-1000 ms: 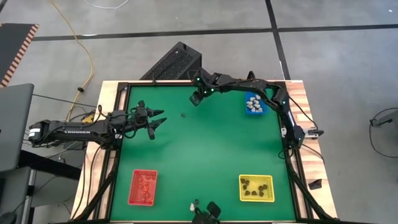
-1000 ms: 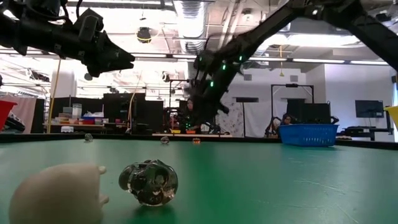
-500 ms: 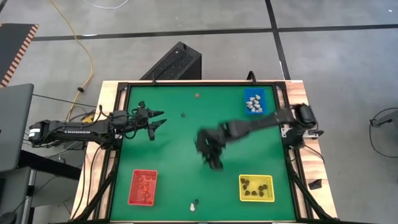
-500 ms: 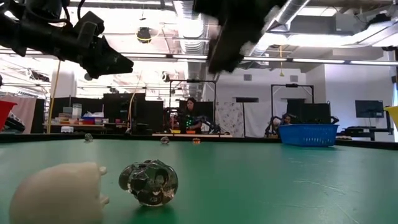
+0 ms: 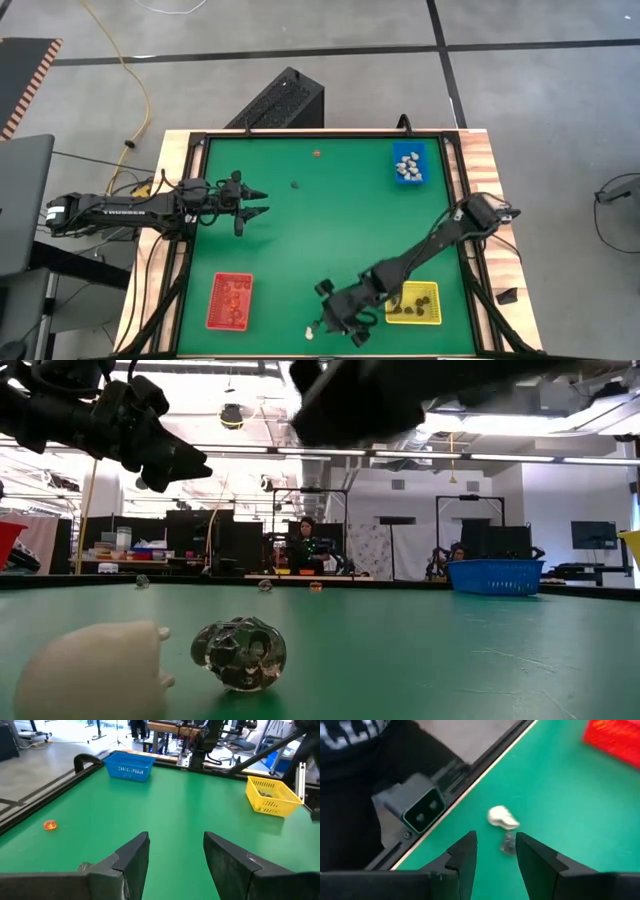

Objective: Sort Halloween decoration
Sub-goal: Put the black skull toy into the yellow bin

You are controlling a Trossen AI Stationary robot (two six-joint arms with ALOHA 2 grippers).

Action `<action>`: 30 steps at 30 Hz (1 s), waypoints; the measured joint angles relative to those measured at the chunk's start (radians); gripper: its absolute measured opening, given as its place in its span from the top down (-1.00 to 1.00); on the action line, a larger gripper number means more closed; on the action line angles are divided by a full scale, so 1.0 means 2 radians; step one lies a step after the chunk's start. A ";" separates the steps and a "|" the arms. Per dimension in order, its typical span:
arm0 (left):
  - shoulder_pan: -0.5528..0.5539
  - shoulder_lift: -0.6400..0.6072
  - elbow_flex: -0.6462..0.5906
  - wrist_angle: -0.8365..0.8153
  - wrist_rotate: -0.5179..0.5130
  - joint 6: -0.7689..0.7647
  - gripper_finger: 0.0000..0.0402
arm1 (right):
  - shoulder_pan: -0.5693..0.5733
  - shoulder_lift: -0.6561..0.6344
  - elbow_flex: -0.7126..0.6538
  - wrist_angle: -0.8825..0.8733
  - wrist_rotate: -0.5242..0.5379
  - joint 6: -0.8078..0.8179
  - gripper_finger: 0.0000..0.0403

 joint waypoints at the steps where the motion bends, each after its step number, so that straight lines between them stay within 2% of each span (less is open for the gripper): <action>1: 0.000 0.000 0.000 0.000 0.000 0.000 0.11 | 0.004 0.012 0.002 0.008 0.002 -0.002 0.18; 9: 0.000 0.000 0.000 -0.001 0.000 0.005 0.11 | 0.005 0.097 0.067 0.020 0.015 -0.068 0.18; 13: 0.000 0.000 0.000 -0.001 0.000 0.004 0.11 | 0.000 0.122 0.094 0.018 0.014 -0.070 0.18; 19: 0.000 0.000 0.000 -0.009 0.000 0.004 0.11 | -0.006 0.129 0.098 0.003 0.014 -0.067 0.18; 24: 0.000 0.000 0.000 -0.011 0.001 0.005 0.11 | -0.008 0.124 0.098 -0.033 0.014 -0.019 0.18; 30: 0.000 0.000 0.000 -0.012 0.004 0.008 0.11 | -0.008 0.123 0.098 -0.048 0.013 -0.002 0.18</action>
